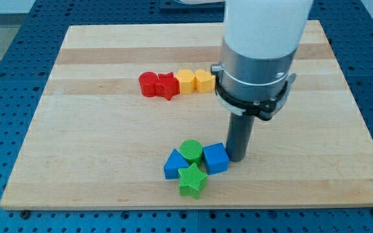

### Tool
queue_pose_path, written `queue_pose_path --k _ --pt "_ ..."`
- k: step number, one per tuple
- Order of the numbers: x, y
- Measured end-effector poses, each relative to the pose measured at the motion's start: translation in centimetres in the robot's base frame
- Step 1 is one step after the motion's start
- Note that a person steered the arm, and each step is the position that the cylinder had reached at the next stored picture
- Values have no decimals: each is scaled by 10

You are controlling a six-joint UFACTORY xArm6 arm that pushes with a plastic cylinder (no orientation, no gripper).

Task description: Place the red circle in between the yellow heart and yellow hexagon

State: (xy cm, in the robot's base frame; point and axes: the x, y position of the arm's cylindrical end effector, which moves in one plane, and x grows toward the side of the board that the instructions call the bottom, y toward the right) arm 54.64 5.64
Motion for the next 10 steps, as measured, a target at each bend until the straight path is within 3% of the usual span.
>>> queue_pose_path --k 2,4,5,6,7,10 --pt "1 0" --pt "10 88" --pt "-28 99" --pt "-65 95" --pt "-65 60" --pt "-65 55"
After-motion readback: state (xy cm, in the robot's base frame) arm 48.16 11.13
